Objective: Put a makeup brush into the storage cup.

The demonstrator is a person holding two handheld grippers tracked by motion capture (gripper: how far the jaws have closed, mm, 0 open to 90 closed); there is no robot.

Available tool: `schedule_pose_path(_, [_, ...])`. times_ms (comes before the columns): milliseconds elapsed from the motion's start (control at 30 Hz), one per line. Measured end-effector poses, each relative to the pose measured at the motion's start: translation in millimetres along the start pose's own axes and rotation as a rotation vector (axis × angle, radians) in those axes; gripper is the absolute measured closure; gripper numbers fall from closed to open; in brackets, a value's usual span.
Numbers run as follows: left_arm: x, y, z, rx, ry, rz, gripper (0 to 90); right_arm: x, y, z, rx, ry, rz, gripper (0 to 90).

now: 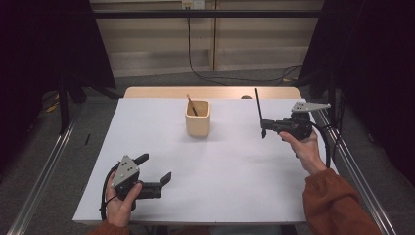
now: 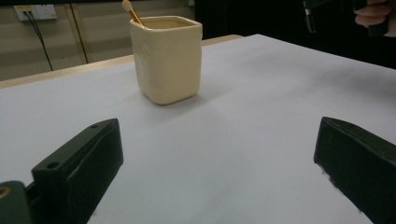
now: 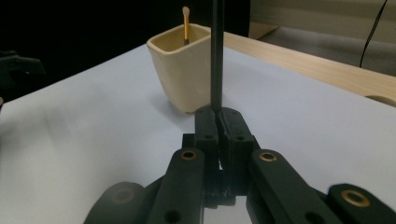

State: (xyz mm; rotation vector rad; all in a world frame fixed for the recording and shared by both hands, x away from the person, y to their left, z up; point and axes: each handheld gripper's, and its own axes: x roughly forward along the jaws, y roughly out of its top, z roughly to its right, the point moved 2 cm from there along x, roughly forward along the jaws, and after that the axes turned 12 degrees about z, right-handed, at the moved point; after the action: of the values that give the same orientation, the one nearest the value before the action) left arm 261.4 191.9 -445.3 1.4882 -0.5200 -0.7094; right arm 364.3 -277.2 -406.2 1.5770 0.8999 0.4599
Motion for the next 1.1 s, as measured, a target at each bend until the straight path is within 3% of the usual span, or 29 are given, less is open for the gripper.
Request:
schedule_pose_path(100, [0.0, -0.1, 0.3, -0.002, 0.0, 0.002, 1.3, -5.4, 4.2, -3.8, -0.008, 0.016, 0.012, 86.6])
schedule_pose_path(467, [-0.6, 0.8, 0.2, 0.003, 0.001, 0.006, 1.5, -6.9, 5.6, -20.9, -0.046, 0.087, -0.026, 86.7])
schedule_pose_path(767, [-1.6, 1.2, -0.7, -0.009, 0.011, 0.01, 1.2, -10.4, 2.5, -29.5, -0.054, 0.111, -0.052, 86.6])
schedule_pose_path(933, [-0.9, 0.9, 1.1, -0.002, 0.002, 0.006, 1.2, -11.4, 0.9, -37.2, -0.077, 0.105, -0.096, 86.6])
schedule_pose_path(1100, [-1.5, 1.2, 0.4, 0.0, 0.004, 0.009, 1.1, -10.4, -3.4, -41.3, -0.08, 0.129, -0.124, 86.6])
